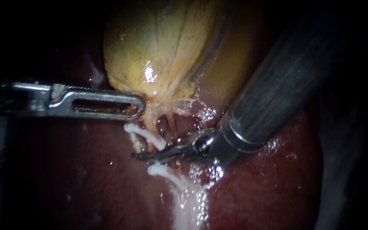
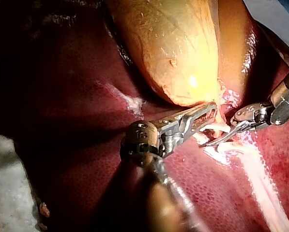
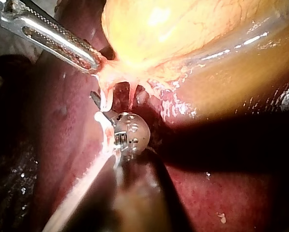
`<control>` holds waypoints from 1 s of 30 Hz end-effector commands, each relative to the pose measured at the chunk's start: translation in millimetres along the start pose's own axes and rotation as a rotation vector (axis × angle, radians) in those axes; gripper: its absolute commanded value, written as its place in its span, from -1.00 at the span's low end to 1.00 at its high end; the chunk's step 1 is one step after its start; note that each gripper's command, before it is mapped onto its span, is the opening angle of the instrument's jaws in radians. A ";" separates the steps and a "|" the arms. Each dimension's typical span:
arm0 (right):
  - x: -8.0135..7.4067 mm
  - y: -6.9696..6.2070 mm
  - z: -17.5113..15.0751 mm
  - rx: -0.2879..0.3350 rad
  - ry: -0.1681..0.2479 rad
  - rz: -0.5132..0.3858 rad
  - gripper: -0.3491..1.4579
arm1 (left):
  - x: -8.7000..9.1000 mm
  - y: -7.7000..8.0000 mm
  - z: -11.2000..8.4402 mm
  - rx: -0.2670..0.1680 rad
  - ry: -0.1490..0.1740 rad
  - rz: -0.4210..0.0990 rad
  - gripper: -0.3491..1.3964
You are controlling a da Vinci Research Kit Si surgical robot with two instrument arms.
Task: Go back from the cut left tube
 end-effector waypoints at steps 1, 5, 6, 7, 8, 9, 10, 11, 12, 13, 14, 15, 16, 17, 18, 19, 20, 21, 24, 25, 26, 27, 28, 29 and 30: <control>0.0 0.0 0.0 0.000 0.000 0.000 -1.00 | 0.0 0.0 0.0 0.000 0.000 0.000 -1.00; -0.2 -0.1 0.1 0.000 0.000 0.005 -1.00 | 0.0 0.0 -0.1 0.000 -0.001 0.000 -1.00; -0.2 -0.2 0.1 0.001 -0.002 -0.019 -1.00 | 0.0 0.0 -0.1 0.000 -0.001 0.000 -1.00; -0.3 -0.3 0.2 -0.006 -0.001 -0.026 -0.94 | 0.0 0.0 -0.1 0.000 -0.001 0.000 -1.00; -0.3 -0.5 0.2 -0.019 0.016 -0.032 -0.41 | 0.0 0.0 -0.1 0.000 -0.001 0.000 -1.00; -0.3 -0.6 0.2 -0.034 0.037 -0.033 0.08 | 0.0 -0.1 -0.1 0.000 -0.001 0.000 -1.00; -0.3 -0.8 0.3 -0.049 0.059 -0.034 0.39 | 0.0 -0.1 -0.1 0.000 -0.001 0.000 -1.00; -0.3 -1.0 0.3 -0.056 0.075 -0.033 0.54 | 0.0 -0.1 -0.2 -0.001 -0.001 0.001 -1.00; -0.3 -1.1 0.3 -0.055 0.078 -0.032 0.63 | 0.0 -0.1 -0.2 -0.001 -0.001 0.001 -1.00; -0.3 -1.2 0.3 -0.056 0.079 -0.031 0.67 | 0.0 -0.1 -0.2 -0.001 -0.001 0.001 -1.00; -0.3 -1.3 0.3 -0.056 0.079 -0.031 0.73 | -0.1 -0.1 -0.2 -0.001 -0.001 0.001 -1.00; -0.3 -1.4 0.3 -0.055 0.079 -0.031 0.75 | -0.1 -0.1 -0.2 -0.001 -0.001 0.001 -1.00; -0.3 -1.5 0.3 -0.054 0.081 -0.031 0.76 | -0.1 -0.1 -0.2 -0.001 -0.001 0.001 -1.00; -0.3 -1.5 0.3 -0.053 0.081 -0.031 0.78 | -0.1 -0.1 -0.2 -0.001 -0.001 0.001 -1.00; -0.3 -1.6 0.3 -0.053 0.081 -0.031 0.78 | -0.1 -0.1 -0.3 -0.001 -0.001 0.001 -1.00; -0.3 -1.6 0.3 -0.054 0.081 -0.030 0.80 | -0.1 -0.1 -0.3 -0.001 -0.001 0.001 -1.00; -0.3 -1.6 0.3 -0.053 0.081 -0.030 0.80 | -0.1 -0.1 -0.3 -0.001 -0.002 0.001 -1.00; -0.3 -1.6 0.3 -0.056 0.083 -0.031 0.80 | -0.1 -0.1 -0.3 -0.001 -0.002 0.001 -1.00; -0.4 -1.8 0.2 -0.055 0.082 -0.031 0.84 | -0.1 -0.2 -0.3 -0.001 -0.002 0.001 -1.00; -0.5 -2.0 0.1 -0.055 0.081 -0.043 0.84 | -0.1 -0.2 -0.3 -0.001 -0.002 0.001 -1.00; -0.6 -2.1 0.0 -0.054 0.080 -0.049 0.86 | -0.1 -0.2 -0.4 -0.002 -0.002 0.001 -1.00; -0.7 -2.4 -0.2 -0.054 0.078 -0.067 0.86 | 0.0 -0.3 -0.4 -0.002 -0.002 0.001 -1.00; -0.8 -2.6 -0.4 -0.053 0.076 -0.085 0.88 | 0.0 -0.3 -0.4 -0.002 -0.003 0.001 -1.00; -0.9 -2.9 -0.6 -0.050 0.072 -0.108 0.88 | 0.0 -0.4 -0.4 -0.002 -0.003 0.001 -1.00; -0.9 -3.1 -1.0 -0.054 0.073 -0.137 0.89 | 0.0 -0.4 -0.5 -0.002 -0.003 0.001 -1.00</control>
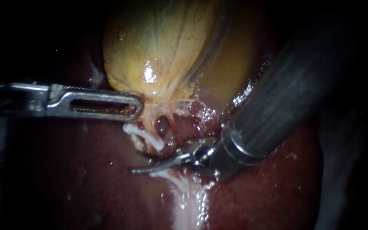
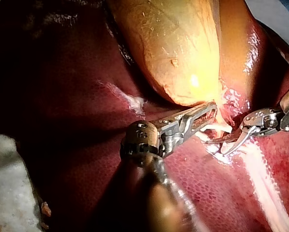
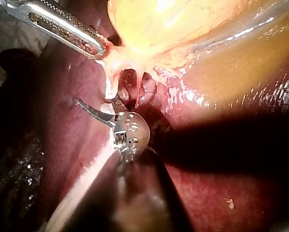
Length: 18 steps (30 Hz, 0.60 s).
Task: Go back from the cut left tube
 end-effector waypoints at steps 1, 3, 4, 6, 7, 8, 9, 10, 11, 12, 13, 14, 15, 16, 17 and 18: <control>0.1 0.0 -0.4 -0.010 0.003 -0.040 0.91 | 0.0 -0.1 0.0 0.000 -0.001 0.000 -1.00; 0.1 -0.4 -1.1 -0.031 0.011 -0.104 0.95 | 0.0 -0.2 0.0 -0.001 -0.001 0.000 -1.00; 0.1 -0.5 -1.7 -0.044 0.014 -0.148 0.95 | 0.0 -0.3 0.0 -0.001 -0.001 0.000 -1.00; 0.1 -0.7 -2.7 -0.057 0.016 -0.203 0.97 | 0.0 -0.3 0.0 -0.001 -0.001 0.000 -1.00; 0.1 -0.8 -3.4 -0.063 0.016 -0.226 0.97 | 0.0 -0.3 0.0 -0.001 -0.001 0.000 -1.00; 0.1 -0.8 -3.9 -0.066 0.015 -0.246 0.97 | 0.0 -0.3 0.0 -0.001 -0.001 0.000 -1.00; 0.2 -0.9 -4.7 -0.070 0.014 -0.276 0.97 | 0.0 -0.3 -0.1 -0.001 -0.001 0.000 -1.00; 0.2 -0.9 -5.4 -0.072 0.014 -0.290 0.97 | 0.0 -0.3 -0.1 -0.001 -0.001 0.000 -1.00; 0.3 -0.9 -6.0 -0.073 0.012 -0.310 0.97 | 0.0 -0.3 -0.1 0.001 0.001 0.000 -1.00; 0.4 -1.0 -6.8 -0.074 0.011 -0.323 0.97 | 0.0 -0.3 -0.1 0.001 0.001 0.000 -1.00; 0.5 -1.0 -7.7 -0.077 0.010 -0.347 0.97 | 0.0 -0.3 -0.1 0.001 0.001 0.000 -1.00; 0.7 -1.0 -8.5 -0.079 0.009 -0.360 0.97 | 0.0 -0.3 -0.1 0.001 0.001 0.000 -1.00; 0.8 -1.1 -9.3 -0.080 0.008 -0.378 0.97 | 0.0 -0.3 -0.1 0.001 0.001 0.000 -1.00; 1.1 -1.1 -10.3 -0.088 0.008 -0.401 0.97 | 0.0 -0.3 -0.1 0.001 0.001 0.000 -1.00; 1.3 -1.2 -11.2 -0.102 0.009 -0.419 0.97 | 0.0 -0.3 -0.1 0.001 0.001 0.000 -1.00; 1.5 -1.2 -12.0 -0.111 0.009 -0.431 0.97 | 0.0 -0.3 -0.1 0.001 0.001 0.000 -1.00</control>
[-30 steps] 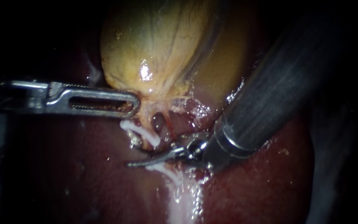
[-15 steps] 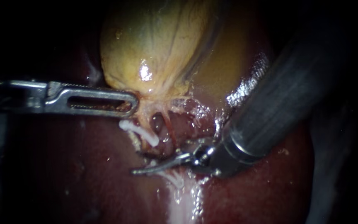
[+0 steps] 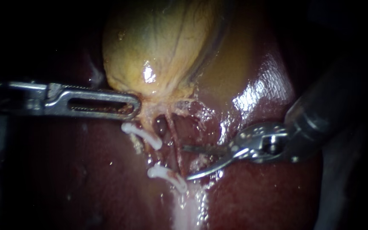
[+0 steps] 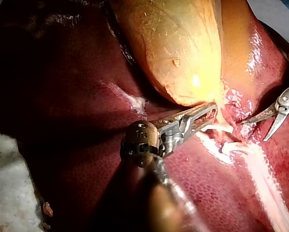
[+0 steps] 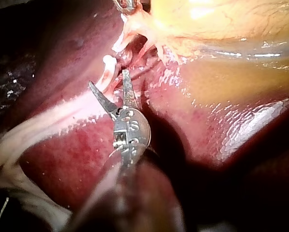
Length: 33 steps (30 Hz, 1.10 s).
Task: Go back from the cut left tube
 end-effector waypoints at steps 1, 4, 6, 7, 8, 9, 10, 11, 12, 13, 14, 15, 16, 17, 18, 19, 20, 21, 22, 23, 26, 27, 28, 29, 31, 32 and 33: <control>0.3 0.2 -1.1 -0.009 -0.001 -0.008 0.97 | 0.0 0.0 0.0 0.001 0.001 0.000 -1.00; 1.0 0.6 -3.6 -0.031 0.002 -0.035 0.97 | 0.0 0.0 0.0 0.001 0.001 0.000 -1.00; 1.4 0.7 -4.9 -0.047 0.001 -0.049 0.97 | 0.0 0.0 0.0 0.001 0.001 0.000 -1.00; 1.6 0.7 -5.5 -0.057 -0.002 -0.063 0.97 | 0.0 0.0 0.0 0.001 0.001 0.000 -1.00; 1.8 0.7 -6.0 -0.064 -0.004 -0.068 0.97 | 0.0 0.0 0.0 0.001 0.001 0.000 -1.00; 2.0 0.7 -6.4 -0.071 -0.006 -0.074 0.97 | 0.0 0.0 0.0 0.001 0.001 0.000 -1.00; 2.1 0.6 -6.7 -0.077 -0.006 -0.080 0.97 | 0.0 0.0 0.1 0.001 0.001 0.000 -1.00; 2.3 0.5 -7.1 -0.088 -0.005 -0.086 0.97 | 0.0 0.0 0.1 0.001 0.001 0.000 -1.00; 2.5 0.5 -7.3 -0.092 -0.005 -0.092 0.97 | 0.0 0.0 0.1 0.001 0.001 0.000 -1.00; 2.5 0.4 -7.4 -0.093 -0.005 -0.095 0.97 | 0.0 0.0 0.1 0.002 0.001 0.000 -1.00; 2.6 0.4 -7.6 -0.093 -0.004 -0.103 0.97 | 0.0 -0.1 0.2 0.002 0.001 0.000 -1.00; 2.6 0.3 -7.7 -0.095 -0.004 -0.101 0.97 | 0.0 -0.1 0.3 0.002 0.002 0.000 -1.00; 2.7 0.3 -7.7 -0.095 -0.005 -0.107 0.97 | -0.1 -0.2 0.4 0.002 0.002 0.001 -1.00; 2.7 0.3 -7.7 -0.095 -0.005 -0.113 0.97 | -0.1 -0.3 0.5 0.003 0.003 0.001 -1.00; 2.7 0.2 -7.7 -0.095 -0.005 -0.113 0.97 | -0.2 -0.4 0.7 0.004 0.004 0.002 -1.00; 2.7 0.2 -7.7 -0.095 -0.006 -0.119 0.97 | -0.3 -0.5 0.9 0.005 0.004 0.003 -1.00; 2.7 0.2 -7.7 -0.095 -0.006 -0.119 0.97 | -0.3 -0.6 1.1 0.005 0.005 0.003 -1.00; 2.7 0.2 -7.7 -0.095 -0.006 -0.119 0.97 | -0.3 -0.9 1.5 0.006 0.006 0.004 -1.00; 2.7 0.2 -7.7 -0.095 -0.006 -0.119 0.97 | -0.4 -1.1 1.9 0.007 0.007 0.005 -1.00; 2.6 0.2 -7.7 -0.094 -0.006 -0.120 0.97 | -0.4 -1.3 2.2 0.008 0.008 0.006 -1.00; 2.6 0.2 -7.8 -0.094 -0.003 -0.120 0.97 | -0.8 -2.0 3.5 0.011 0.011 0.010 -1.00; 2.6 0.2 -7.9 -0.094 -0.003 -0.120 0.97 | -1.0 -2.2 3.8 0.011 0.010 0.012 -1.00; 2.6 0.2 -7.9 -0.094 -0.003 -0.120 0.97 | -1.1 -2.4 4.2 0.008 0.012 0.013 -1.00; 2.6 0.2 -7.9 -0.094 -0.003 -0.120 0.97 | -1.3 -2.5 4.6 0.006 0.009 0.014 -1.00; 2.6 0.2 -7.9 -0.094 -0.003 -0.120 0.97 | -1.6 -2.7 5.4 0.005 0.000 0.017 -1.00; 2.6 0.2 -7.9 -0.094 -0.003 -0.120 0.97 | -1.7 -2.8 5.8 0.004 -0.001 0.018 -1.00; 2.6 0.2 -7.9 -0.094 -0.003 -0.120 0.97 | -1.8 -2.9 6.0 0.003 -0.003 0.018 -1.00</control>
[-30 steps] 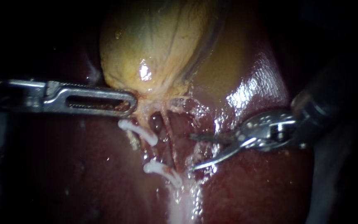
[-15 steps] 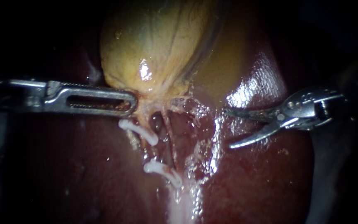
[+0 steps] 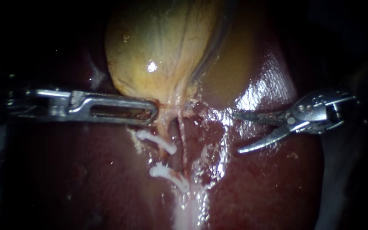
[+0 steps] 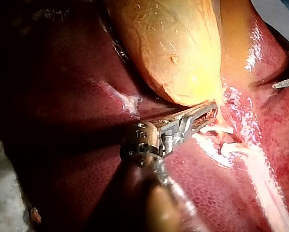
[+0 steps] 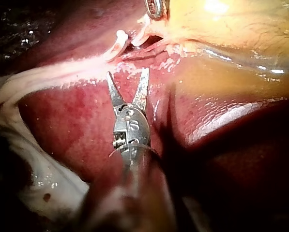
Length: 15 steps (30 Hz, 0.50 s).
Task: Go back from the cut left tube
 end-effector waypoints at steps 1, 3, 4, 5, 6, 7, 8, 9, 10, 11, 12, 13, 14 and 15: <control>0.0 0.0 0.0 0.000 0.001 0.000 0.97 | -0.1 0.0 0.2 0.000 -0.003 0.001 -1.00; 0.0 0.0 0.0 0.000 0.001 0.000 0.97 | -0.1 -0.1 0.6 -0.001 -0.008 0.002 -1.00; 0.0 0.0 0.0 0.000 0.001 0.000 0.97 | -0.1 -0.2 0.8 0.000 -0.008 0.002 -1.00; 0.0 0.0 0.0 0.000 0.001 0.000 0.97 | -0.1 -0.2 0.9 0.000 -0.008 0.002 -1.00; 0.0 0.0 0.0 0.000 0.001 0.000 0.97 | -0.1 -0.2 1.0 0.002 -0.010 0.002 -1.00; 0.0 -0.1 0.0 0.000 0.001 0.000 0.97 | -0.1 -0.3 1.1 0.002 -0.010 0.003 -1.00; 0.0 -0.1 0.0 0.000 0.001 0.000 0.97 | -0.1 -0.3 1.1 0.003 -0.009 0.003 -1.00; 0.0 -0.1 0.0 0.000 0.001 0.000 0.97 | -0.2 -0.3 1.2 0.001 -0.011 0.003 -1.00; 0.0 -0.1 0.0 0.000 0.001 0.000 0.97 | -0.2 -0.3 1.2 0.001 -0.011 0.003 -1.00; 0.0 -0.1 0.0 0.003 0.001 0.000 0.97 | -0.2 -0.3 1.3 0.001 -0.011 0.003 -1.00; 0.1 -0.1 0.0 0.003 0.001 0.000 0.97 | -0.2 -0.3 1.3 0.001 -0.011 0.004 -1.00; 0.1 -0.1 0.0 0.002 0.004 0.001 0.97 | -0.2 -0.3 1.3 0.001 -0.011 0.004 -1.00; 0.1 -0.1 0.0 0.005 0.005 0.001 0.97 | -0.2 -0.3 1.3 0.001 -0.011 0.004 -1.00; 0.1 -0.1 0.0 0.005 0.005 0.001 0.97 | -0.2 -0.3 1.2 0.001 -0.011 0.004 -1.00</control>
